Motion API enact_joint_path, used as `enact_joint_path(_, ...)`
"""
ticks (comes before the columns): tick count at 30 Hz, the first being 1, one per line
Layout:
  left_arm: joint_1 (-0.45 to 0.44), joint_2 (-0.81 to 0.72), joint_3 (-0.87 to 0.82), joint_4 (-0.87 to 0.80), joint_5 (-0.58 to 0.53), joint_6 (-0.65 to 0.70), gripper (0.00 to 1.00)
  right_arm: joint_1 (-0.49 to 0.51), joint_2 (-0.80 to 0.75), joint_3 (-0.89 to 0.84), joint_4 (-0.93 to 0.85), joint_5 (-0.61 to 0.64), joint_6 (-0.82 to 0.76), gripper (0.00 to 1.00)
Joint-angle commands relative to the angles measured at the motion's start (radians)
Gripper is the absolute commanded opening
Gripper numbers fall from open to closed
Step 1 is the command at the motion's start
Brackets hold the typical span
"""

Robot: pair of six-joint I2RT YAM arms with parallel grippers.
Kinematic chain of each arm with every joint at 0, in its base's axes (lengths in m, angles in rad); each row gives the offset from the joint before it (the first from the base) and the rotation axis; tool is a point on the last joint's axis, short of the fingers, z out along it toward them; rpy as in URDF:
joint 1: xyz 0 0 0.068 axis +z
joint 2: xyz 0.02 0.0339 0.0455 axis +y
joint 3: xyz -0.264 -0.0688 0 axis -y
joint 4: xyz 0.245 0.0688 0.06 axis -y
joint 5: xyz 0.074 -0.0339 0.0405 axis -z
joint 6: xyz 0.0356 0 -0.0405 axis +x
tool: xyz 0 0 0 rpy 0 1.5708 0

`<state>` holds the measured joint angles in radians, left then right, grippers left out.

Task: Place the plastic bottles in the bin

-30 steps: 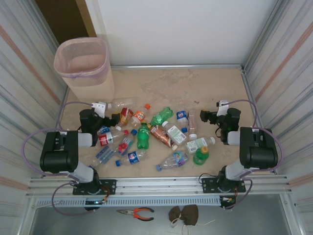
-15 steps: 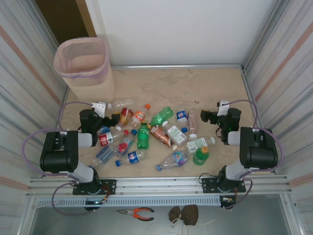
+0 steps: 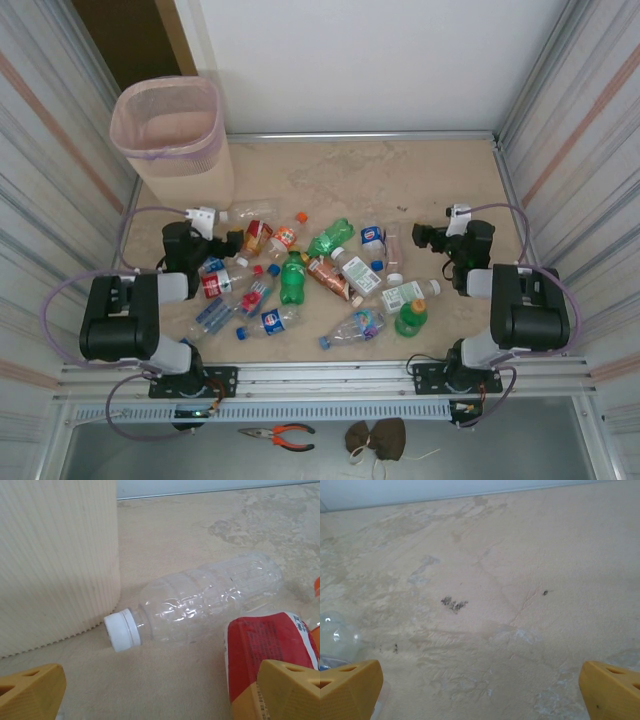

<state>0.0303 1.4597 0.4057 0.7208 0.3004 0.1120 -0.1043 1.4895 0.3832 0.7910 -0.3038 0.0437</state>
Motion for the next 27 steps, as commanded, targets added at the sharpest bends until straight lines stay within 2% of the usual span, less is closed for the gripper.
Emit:
enact_joint_path(1, -0.018, -0.076, 0.051, -0.117, -0.1, -0.009, 0.99, 0.008, -0.078, 0.018, -0.081, 0.039, 0.005, 0.99)
enact_joint_path(6, -0.056, -0.152, 0.103, -0.28, -0.178, -0.012, 0.99, 0.029, -0.173, 0.059, -0.242, 0.086, 0.016, 0.99)
enact_joint_path(11, -0.141, -0.197, 0.209, -0.517, -0.254, 0.002, 0.99, 0.04, -0.263, 0.122, -0.442, 0.083, 0.061, 1.0)
enact_joint_path(19, -0.234, -0.158, 0.444, -0.91, -0.208, 0.005, 0.92, 0.05, -0.39, 0.23, -0.769, 0.069, 0.15, 0.92)
enact_joint_path(27, -0.26, -0.046, 0.65, -1.245, -0.125, 0.049, 0.87, 0.061, -0.487, 0.265, -0.889, -0.006, 0.157, 0.89)
